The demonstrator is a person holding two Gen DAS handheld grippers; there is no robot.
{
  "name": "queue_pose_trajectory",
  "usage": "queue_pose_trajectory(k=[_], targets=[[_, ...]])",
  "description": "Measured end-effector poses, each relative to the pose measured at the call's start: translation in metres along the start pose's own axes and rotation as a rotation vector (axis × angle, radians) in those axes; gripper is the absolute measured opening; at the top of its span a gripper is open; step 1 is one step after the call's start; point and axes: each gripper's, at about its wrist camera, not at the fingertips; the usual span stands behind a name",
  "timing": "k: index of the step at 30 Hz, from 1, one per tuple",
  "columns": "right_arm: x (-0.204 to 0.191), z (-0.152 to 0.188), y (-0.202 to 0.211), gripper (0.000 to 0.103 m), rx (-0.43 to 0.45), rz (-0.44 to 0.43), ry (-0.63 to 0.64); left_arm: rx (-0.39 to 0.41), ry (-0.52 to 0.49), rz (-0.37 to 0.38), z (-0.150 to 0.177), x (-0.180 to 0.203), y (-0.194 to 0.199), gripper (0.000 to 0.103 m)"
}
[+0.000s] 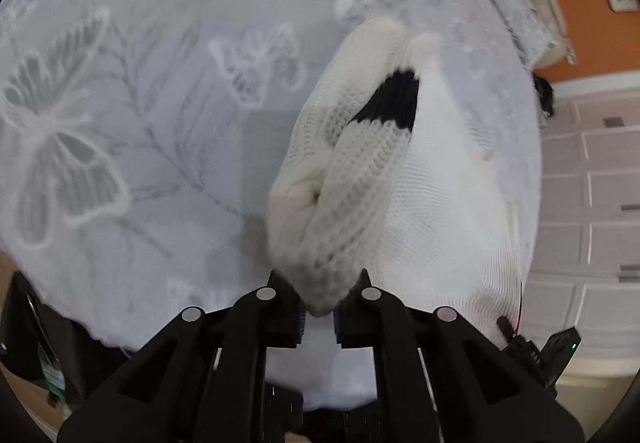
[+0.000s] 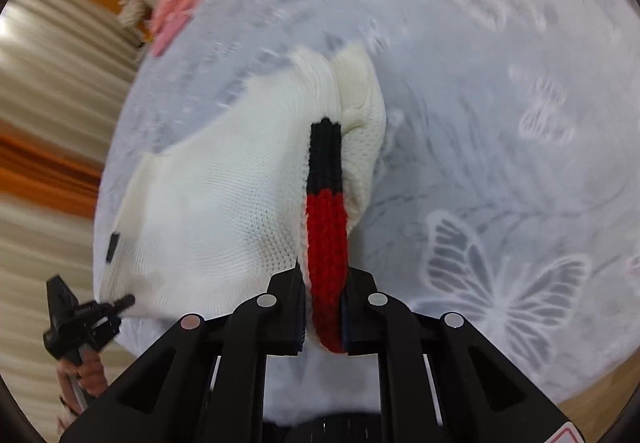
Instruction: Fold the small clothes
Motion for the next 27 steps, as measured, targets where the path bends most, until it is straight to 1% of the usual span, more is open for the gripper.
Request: queue_pose_trajectory(k=[2, 3, 5, 6, 7, 8, 9, 10, 11, 12, 13, 14, 15, 16, 17, 18, 19, 21, 22, 23, 24, 25, 26, 27], targets=[[0.001, 0.011, 0.025, 0.01, -0.012, 0.012, 0.041, -0.017, -0.024, 0.013, 0.009, 0.004, 0.02, 0.009], [0.003, 0.016, 0.031, 0.01, -0.025, 0.02, 0.048, -0.027, -0.034, 0.01, 0.014, 0.004, 0.026, 0.009], [0.014, 0.033, 0.037, 0.01, -0.067, 0.037, 0.054, -0.059, -0.063, -0.009, 0.03, 0.001, 0.04, 0.009], [0.021, 0.049, 0.034, 0.011, -0.103, 0.065, 0.062, -0.077, -0.072, -0.023, 0.037, -0.002, 0.043, 0.01], [0.028, 0.065, 0.028, 0.017, -0.14, 0.105, 0.084, -0.101, -0.087, -0.047, 0.043, -0.008, 0.043, 0.016], [0.032, 0.073, 0.024, 0.018, -0.157, 0.14, 0.102, -0.122, -0.117, -0.099, 0.054, -0.014, 0.039, 0.017], [0.034, 0.079, 0.02, 0.019, -0.164, 0.2, 0.123, -0.126, -0.134, -0.141, 0.059, -0.017, 0.036, 0.023], [0.035, 0.08, 0.021, 0.019, -0.156, 0.225, 0.124, -0.117, -0.158, -0.217, 0.063, -0.02, 0.035, 0.025], [0.033, 0.076, 0.025, 0.019, -0.134, 0.21, 0.111, -0.093, -0.169, -0.248, 0.062, -0.019, 0.038, 0.028], [0.029, 0.065, 0.032, 0.025, -0.085, 0.178, 0.098, -0.052, -0.175, -0.247, 0.058, -0.015, 0.046, 0.032], [0.021, 0.05, 0.037, 0.047, -0.032, 0.168, 0.112, -0.018, -0.187, -0.237, 0.052, -0.007, 0.052, 0.045], [0.015, 0.04, 0.038, 0.059, -0.002, 0.168, 0.132, 0.021, -0.209, -0.234, 0.045, 0.001, 0.058, 0.061], [0.003, 0.025, 0.036, 0.069, 0.038, 0.161, 0.172, 0.064, -0.238, -0.242, 0.037, 0.012, 0.062, 0.069], [-0.008, 0.011, 0.029, 0.069, 0.058, 0.149, 0.205, 0.12, -0.279, -0.242, 0.026, 0.029, 0.063, 0.078], [-0.014, 0.001, 0.02, 0.069, 0.062, 0.14, 0.225, 0.151, -0.307, -0.237, 0.015, 0.042, 0.059, 0.086], [-0.023, -0.013, 0.003, 0.069, 0.061, 0.138, 0.256, 0.168, -0.33, -0.232, 0.005, 0.053, 0.053, 0.088], [-0.028, -0.021, -0.011, 0.069, 0.058, 0.145, 0.275, 0.179, -0.354, -0.226, -0.006, 0.064, 0.04, 0.088], [-0.035, -0.035, -0.046, 0.069, 0.038, 0.16, 0.299, 0.175, -0.367, -0.245, -0.024, 0.079, 0.009, 0.088], [-0.035, -0.04, -0.06, 0.069, 0.026, 0.17, 0.298, 0.165, -0.369, -0.255, -0.03, 0.082, -0.01, 0.088], [-0.033, -0.041, -0.074, 0.069, 0.008, 0.177, 0.296, 0.152, -0.364, -0.272, -0.035, 0.08, -0.026, 0.085], [-0.031, -0.044, -0.091, 0.069, -0.016, 0.186, 0.292, 0.128, -0.362, -0.275, -0.04, 0.08, -0.047, 0.081], [-0.027, -0.045, -0.105, 0.066, -0.037, 0.193, 0.287, 0.111, -0.364, -0.276, -0.042, 0.08, -0.055, 0.058], [-0.023, -0.045, -0.115, 0.056, -0.07, 0.167, 0.271, 0.083, -0.362, -0.279, -0.043, 0.079, -0.065, 0.029], [-0.023, -0.045, -0.116, 0.009, -0.091, 0.153, 0.256, 0.045, -0.352, -0.281, -0.045, 0.072, -0.074, 0.02]])
Point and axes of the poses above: each gripper's, at about its wrist camera, not at the fingertips, and y roughly against the way its jaws point, x to its right, z to its underside, and after that the axes turned 13 degrees about x, right-handed
